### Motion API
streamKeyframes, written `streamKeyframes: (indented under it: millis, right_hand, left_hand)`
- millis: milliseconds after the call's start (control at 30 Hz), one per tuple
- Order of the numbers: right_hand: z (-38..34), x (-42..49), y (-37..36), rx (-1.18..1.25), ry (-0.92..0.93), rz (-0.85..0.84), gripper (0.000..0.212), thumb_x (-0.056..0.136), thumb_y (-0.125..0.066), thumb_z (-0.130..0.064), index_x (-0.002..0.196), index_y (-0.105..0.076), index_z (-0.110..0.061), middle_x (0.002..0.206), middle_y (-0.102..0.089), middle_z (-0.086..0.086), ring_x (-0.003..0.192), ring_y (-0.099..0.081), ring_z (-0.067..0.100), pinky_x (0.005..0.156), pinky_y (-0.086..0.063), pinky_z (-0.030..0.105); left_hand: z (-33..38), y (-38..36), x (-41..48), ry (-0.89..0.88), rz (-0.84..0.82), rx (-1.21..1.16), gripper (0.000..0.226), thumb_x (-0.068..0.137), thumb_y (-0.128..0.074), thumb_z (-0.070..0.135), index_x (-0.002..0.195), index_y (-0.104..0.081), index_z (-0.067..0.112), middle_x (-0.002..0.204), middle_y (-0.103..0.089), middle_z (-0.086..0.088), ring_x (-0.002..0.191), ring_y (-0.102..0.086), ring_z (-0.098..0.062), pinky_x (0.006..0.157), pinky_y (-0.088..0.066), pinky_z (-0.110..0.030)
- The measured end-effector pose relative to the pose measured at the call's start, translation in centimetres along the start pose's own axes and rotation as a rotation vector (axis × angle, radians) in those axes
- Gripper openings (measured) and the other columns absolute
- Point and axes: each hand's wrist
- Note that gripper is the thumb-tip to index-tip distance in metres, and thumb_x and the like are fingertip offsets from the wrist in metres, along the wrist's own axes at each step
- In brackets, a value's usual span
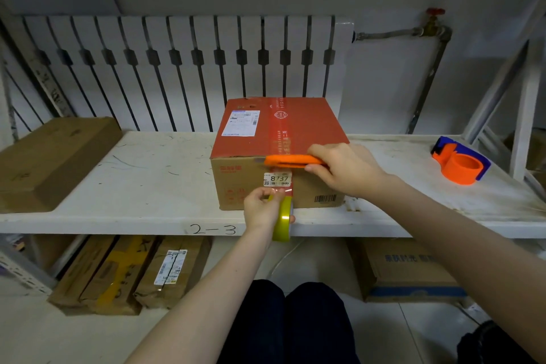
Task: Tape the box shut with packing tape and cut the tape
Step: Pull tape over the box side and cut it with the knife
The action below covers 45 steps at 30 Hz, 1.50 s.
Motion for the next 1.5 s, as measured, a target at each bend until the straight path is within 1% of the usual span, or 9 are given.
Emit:
streamKeyframes:
  millis: [167,333,600,767,867,1000,1133,1400,1500]
  right_hand:
    - [0.0,-1.4,0.6,-0.12,-0.027,-0.066,0.025,0.096,-0.039,-0.044,0.103,-0.051,-0.024,0.085,-0.061,-0.003,0.072,-0.056,0.017,0.059,-0.05,0.031]
    - [-0.8,-2.1,1.6,-0.211,-0.057,-0.102,0.024,0.097,-0.039,-0.042,0.103,-0.05,-0.022,0.08,-0.052,-0.004,0.069,-0.051,0.016,0.05,-0.033,0.024]
    - [-2.3,-2.3,2.1,-0.284,-0.085,-0.146,0.023,0.097,-0.041,-0.038,0.107,-0.053,-0.02,0.093,-0.061,0.003,0.073,-0.052,0.019,0.062,-0.042,0.029]
    - [-4.2,-1.7,2.5,-0.39,-0.119,-0.204,0.014,0.097,-0.044,-0.023,0.105,-0.054,-0.019,0.07,-0.045,-0.001,0.067,-0.048,0.019,0.059,-0.038,0.03]
    - [-5.2,-0.9,3.2,-0.446,-0.121,-0.238,0.011,0.095,-0.045,-0.015,0.101,-0.054,-0.018,0.06,-0.034,-0.001,0.064,-0.047,0.019,0.059,-0.038,0.03]
    - [-5.6,-0.2,3.8,-0.524,-0.123,-0.246,0.009,0.093,-0.048,-0.012,0.093,-0.053,-0.019,0.06,-0.036,-0.002,0.05,-0.036,0.015,0.052,-0.032,0.029]
    - [-5.9,-0.2,4.3,-0.56,-0.142,-0.261,0.01,0.092,-0.049,-0.011,0.086,-0.051,-0.019,0.06,-0.037,-0.002,0.049,-0.034,0.015,0.048,-0.027,0.029]
    - [-5.7,-0.7,4.6,-0.603,-0.2,-0.301,0.027,0.092,-0.052,-0.013,0.067,-0.045,-0.015,0.059,-0.039,-0.002,0.05,-0.037,0.015,0.053,-0.034,0.027]
    - [-4.7,-1.8,4.5,-0.557,-0.259,-0.33,0.029,0.093,-0.054,-0.019,0.066,-0.044,-0.016,0.059,-0.04,-0.002,0.05,-0.036,0.013,0.051,-0.032,0.026]
  left_hand:
    - [0.1,-0.1,0.1,-0.004,0.0,0.008,0.015,0.084,-0.068,0.014,0.077,-0.057,0.007,0.091,-0.062,-0.012,0.057,-0.059,-0.026,0.034,-0.049,-0.024]
    - [0.3,-0.1,0.1,0.014,0.007,-0.025,0.017,0.084,-0.069,0.011,0.076,-0.054,0.009,0.079,-0.06,-0.006,0.053,-0.058,-0.028,0.031,-0.046,-0.022]
    - [0.0,0.1,0.5,0.006,0.021,0.043,0.014,0.083,-0.07,0.017,0.078,-0.057,0.015,0.083,-0.065,-0.006,0.048,-0.062,-0.025,0.039,-0.05,-0.025]
    - [0.0,0.1,0.7,-0.011,0.025,0.09,0.015,0.082,-0.071,0.018,0.081,-0.057,0.012,0.094,-0.063,-0.006,0.037,-0.06,-0.018,0.055,-0.059,-0.038]
    - [-0.1,0.1,1.0,-0.05,0.022,0.123,0.018,0.081,-0.072,0.017,0.089,-0.059,0.008,0.09,-0.06,-0.006,0.031,-0.055,-0.009,0.049,-0.057,-0.029]
    - [0.0,0.3,1.5,-0.022,0.024,0.118,0.019,0.074,-0.077,0.02,0.073,-0.059,0.015,0.092,-0.066,-0.011,0.057,-0.064,-0.027,0.068,-0.06,-0.049]
    - [-0.3,0.6,2.8,0.025,-0.013,0.161,0.024,0.061,-0.08,0.028,0.064,-0.06,0.017,0.084,-0.07,-0.016,0.084,-0.068,-0.045,0.081,-0.055,-0.057]
    - [1.4,0.8,1.1,0.035,-0.004,0.216,0.024,0.073,-0.077,0.022,0.059,-0.057,0.018,0.068,-0.063,-0.006,0.079,-0.066,-0.037,0.082,-0.057,-0.042]
    - [1.4,0.9,1.1,0.02,0.009,0.23,0.026,0.072,-0.076,0.021,0.058,-0.055,0.018,0.067,-0.062,-0.007,0.074,-0.063,-0.033,0.081,-0.058,-0.044]
Point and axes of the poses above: each hand's wrist, its own x-axis towards the middle knuckle, its own y-axis out of the back of the hand, z = x × y
